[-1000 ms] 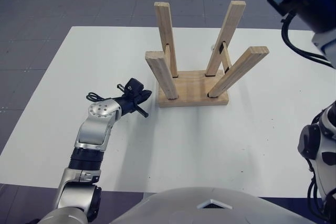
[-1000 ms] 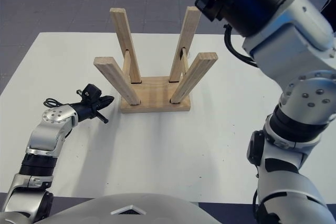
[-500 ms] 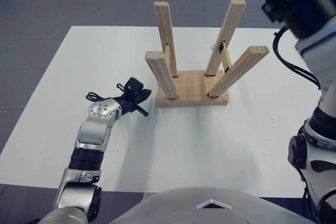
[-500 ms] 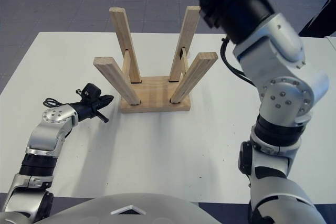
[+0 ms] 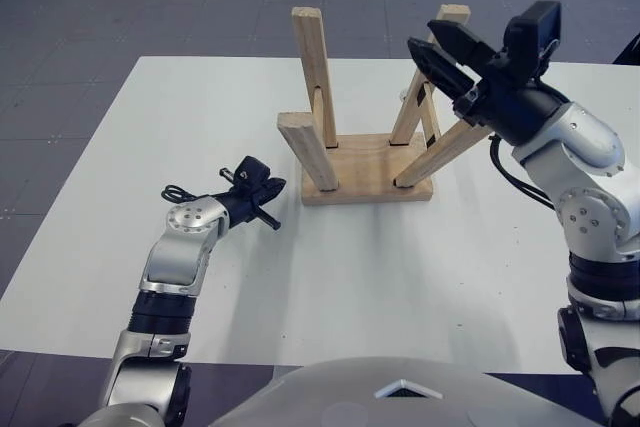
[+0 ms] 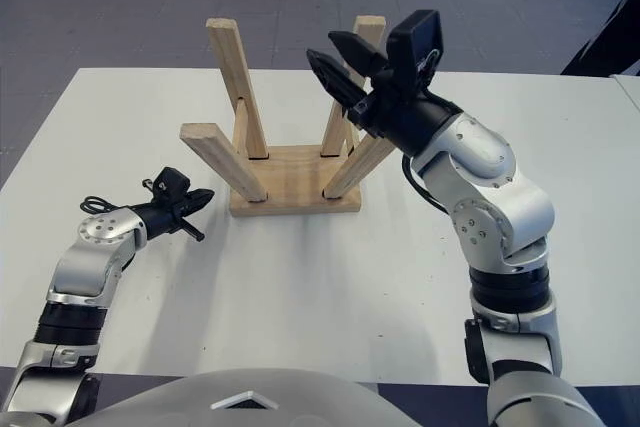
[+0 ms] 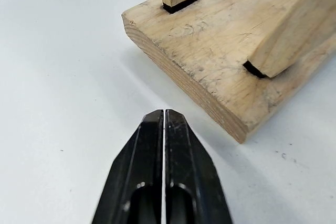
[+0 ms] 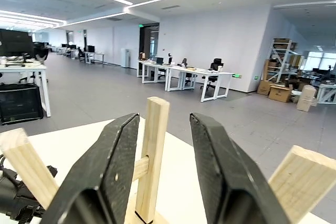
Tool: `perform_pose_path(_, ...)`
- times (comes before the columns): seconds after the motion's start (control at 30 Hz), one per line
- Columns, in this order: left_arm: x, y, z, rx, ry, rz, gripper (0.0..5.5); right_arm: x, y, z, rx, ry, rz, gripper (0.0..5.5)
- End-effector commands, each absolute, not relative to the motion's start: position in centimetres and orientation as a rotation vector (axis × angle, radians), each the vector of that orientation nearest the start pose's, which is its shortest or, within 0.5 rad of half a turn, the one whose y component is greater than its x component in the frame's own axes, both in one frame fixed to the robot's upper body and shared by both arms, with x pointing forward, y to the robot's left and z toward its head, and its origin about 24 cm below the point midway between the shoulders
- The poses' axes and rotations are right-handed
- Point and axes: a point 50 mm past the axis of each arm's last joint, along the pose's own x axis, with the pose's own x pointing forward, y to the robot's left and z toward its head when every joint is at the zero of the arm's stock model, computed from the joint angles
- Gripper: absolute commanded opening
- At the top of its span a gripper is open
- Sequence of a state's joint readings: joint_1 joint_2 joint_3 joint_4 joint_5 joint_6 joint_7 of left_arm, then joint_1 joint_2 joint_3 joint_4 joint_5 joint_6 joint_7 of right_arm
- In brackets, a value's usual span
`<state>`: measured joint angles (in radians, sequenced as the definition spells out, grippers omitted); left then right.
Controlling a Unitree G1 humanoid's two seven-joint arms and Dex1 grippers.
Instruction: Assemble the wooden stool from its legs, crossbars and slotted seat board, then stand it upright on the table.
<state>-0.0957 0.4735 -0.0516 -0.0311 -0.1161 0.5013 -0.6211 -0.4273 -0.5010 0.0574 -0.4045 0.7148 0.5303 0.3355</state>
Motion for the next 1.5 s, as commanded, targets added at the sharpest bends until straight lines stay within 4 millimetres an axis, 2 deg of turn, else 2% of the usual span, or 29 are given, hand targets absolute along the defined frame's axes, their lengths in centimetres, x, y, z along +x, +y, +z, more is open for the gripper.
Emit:
perform_pose_path(0.03,25.2,20.2,3.8,0.228,0.500,-0.586,0.10,28.6,-13.1,17.8,0.172,0.052,0.735,1.77)
perform_pose_path(0.17,25.4,19.9,3.8,0.226,0.492,-0.589,0.10,28.5,-12.7,24.1,0.256,-0.166,0.745,1.77)
perform_pose_path(0.3,25.3,20.0,4.1,0.216,0.454,-0.558,0.10,27.4,-14.4,30.9,0.429,-0.451,0.690,1.77)
perform_pose_path(0.37,25.0,20.8,4.6,0.197,0.403,-0.513,0.10,27.4,-15.9,32.8,0.490,-0.510,0.648,1.77)
perform_pose_path(0.4,24.8,21.3,5.0,0.181,0.377,-0.485,0.10,27.6,-16.8,32.9,0.479,-0.510,0.623,1.77)
perform_pose_path(0.5,24.0,23.1,6.3,0.122,0.294,-0.456,0.10,28.7,-20.1,30.0,0.393,-0.392,0.533,1.77)
perform_pose_path(0.57,23.6,23.4,7.9,0.085,0.221,-0.530,0.10,29.2,-22.1,27.5,0.301,-0.287,0.516,1.77)
perform_pose_path(0.67,23.9,23.5,9.7,0.062,0.149,-0.637,0.10,29.2,-23.8,25.2,0.265,-0.152,0.642,1.77)
perform_pose_path(0.73,24.8,23.5,11.2,0.009,0.112,-0.711,0.34,29.5,-25.2,23.6,0.254,-0.065,0.714,1.79)
perform_pose_path(0.83,26.3,23.4,13.1,-0.106,0.085,-0.848,0.79,29.7,-26.4,20.1,0.199,0.130,0.866,2.27)
perform_pose_path(0.97,26.7,22.9,13.8,-0.093,0.147,-1.043,1.32,29.5,-27.4,16.3,0.131,0.340,1.002,2.88)
perform_pose_path(1.07,27.1,23.3,13.7,-0.036,0.209,-1.121,1.86,30.0,-28.3,15.6,0.094,0.374,1.023,3.49)
perform_pose_path(1.13,27.5,23.6,13.5,-0.017,0.236,-1.151,1.89,29.9,-28.4,15.1,0.084,0.407,1.069,3.84)
perform_pose_path(1.33,27.8,22.7,13.5,-0.030,0.259,-1.277,1.89,29.5,-26.6,15.0,0.079,0.443,1.250,3.84)
perform_pose_path(1.5,28.4,21.9,14.3,-0.038,0.216,-1.301,1.89,30.2,-24.9,15.3,0.074,0.404,1.293,3.84)
